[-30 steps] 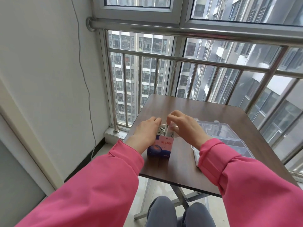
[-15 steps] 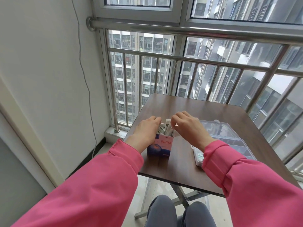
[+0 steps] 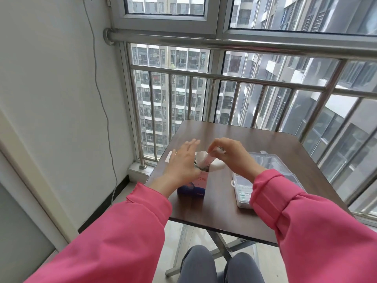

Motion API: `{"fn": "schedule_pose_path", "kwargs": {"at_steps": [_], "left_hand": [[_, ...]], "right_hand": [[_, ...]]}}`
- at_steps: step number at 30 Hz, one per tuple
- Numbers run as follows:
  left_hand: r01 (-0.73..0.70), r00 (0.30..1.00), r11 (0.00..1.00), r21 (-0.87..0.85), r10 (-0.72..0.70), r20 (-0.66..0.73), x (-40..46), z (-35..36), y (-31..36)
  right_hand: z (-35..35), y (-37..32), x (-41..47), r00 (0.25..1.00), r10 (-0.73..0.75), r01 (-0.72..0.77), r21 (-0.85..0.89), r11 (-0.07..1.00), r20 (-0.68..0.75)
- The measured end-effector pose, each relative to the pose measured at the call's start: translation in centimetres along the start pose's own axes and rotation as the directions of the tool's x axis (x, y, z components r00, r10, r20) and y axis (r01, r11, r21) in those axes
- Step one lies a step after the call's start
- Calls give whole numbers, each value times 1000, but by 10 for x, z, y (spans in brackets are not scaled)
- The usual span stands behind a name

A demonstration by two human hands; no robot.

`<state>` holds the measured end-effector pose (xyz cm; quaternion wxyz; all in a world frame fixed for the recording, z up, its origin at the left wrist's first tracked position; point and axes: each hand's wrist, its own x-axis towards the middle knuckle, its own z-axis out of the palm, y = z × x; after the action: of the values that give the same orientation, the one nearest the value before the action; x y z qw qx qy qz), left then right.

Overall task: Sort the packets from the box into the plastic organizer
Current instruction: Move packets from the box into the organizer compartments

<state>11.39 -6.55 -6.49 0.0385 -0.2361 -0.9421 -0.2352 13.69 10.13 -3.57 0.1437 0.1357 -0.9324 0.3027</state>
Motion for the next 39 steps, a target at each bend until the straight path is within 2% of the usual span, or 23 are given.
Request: {"fn": "schedule_pose_path", "kwargs": {"at_steps": [2, 5, 7, 9, 11, 12, 15, 17, 19, 21, 23, 29, 32, 37, 39], "left_hand": [[-52, 999, 998, 19, 53, -14, -3, 1, 1], [-68, 992, 990, 123, 53, 118, -4, 3, -1], [-66, 992, 992, 106, 53, 115, -2, 5, -1], [-64, 998, 995, -81, 61, -30, -3, 4, 5], [-109, 980, 939, -327, 46, -194, -6, -1, 19], [-137, 971, 898, -419, 39, -234, -7, -5, 28], [-133, 985, 803, -580, 44, -165, -3, -9, 55], [-104, 995, 801, -590, 80, -66, 2, -4, 70], [-50, 991, 775, -630, 119, 67, 3, 4, 86], [61, 960, 694, -718, 155, 232, 1, 12, 96], [92, 927, 689, -719, 204, 314, -1, 21, 110], [35, 936, 699, -714, 227, 268, 7, 53, 138], [7, 962, 718, -696, 186, 202, 11, 69, 147], [1, 999, 669, -743, 27, 26, 11, 89, 154], [19, 1000, 660, -751, -19, 9, 12, 95, 152]], "right_hand": [[-1, 1, -1, 1000, -4, 4, 15, 1000, -17], [-5, 3, -4, 991, -4, 16, 93, 995, -133], [-10, 6, -8, 977, 47, -11, 169, 986, -210], [-15, 11, -13, 961, 156, -76, 326, 942, -226], [-20, 14, -22, 945, 267, -129, 536, 835, -189], [-23, 14, -26, 937, 307, -143, 614, 776, -169], [-33, 13, -43, 915, 385, -163, 759, 631, -124], [-41, 14, -55, 907, 407, -156, 812, 562, -108], [-53, 22, -69, 904, 413, -144, 827, 543, -114], [-59, 30, -78, 902, 413, -137, 823, 551, -126], [-67, 41, -91, 892, 431, -150, 811, 566, -136], [-86, 73, -123, 877, 479, -289, 765, 576, -30], [-89, 86, -130, 825, 559, -351, 707, 614, -76], [-96, 119, -144, 737, 659, -450, 620, 643, -149], [-94, 131, -148, 697, 699, -492, 600, 630, -162]]}}
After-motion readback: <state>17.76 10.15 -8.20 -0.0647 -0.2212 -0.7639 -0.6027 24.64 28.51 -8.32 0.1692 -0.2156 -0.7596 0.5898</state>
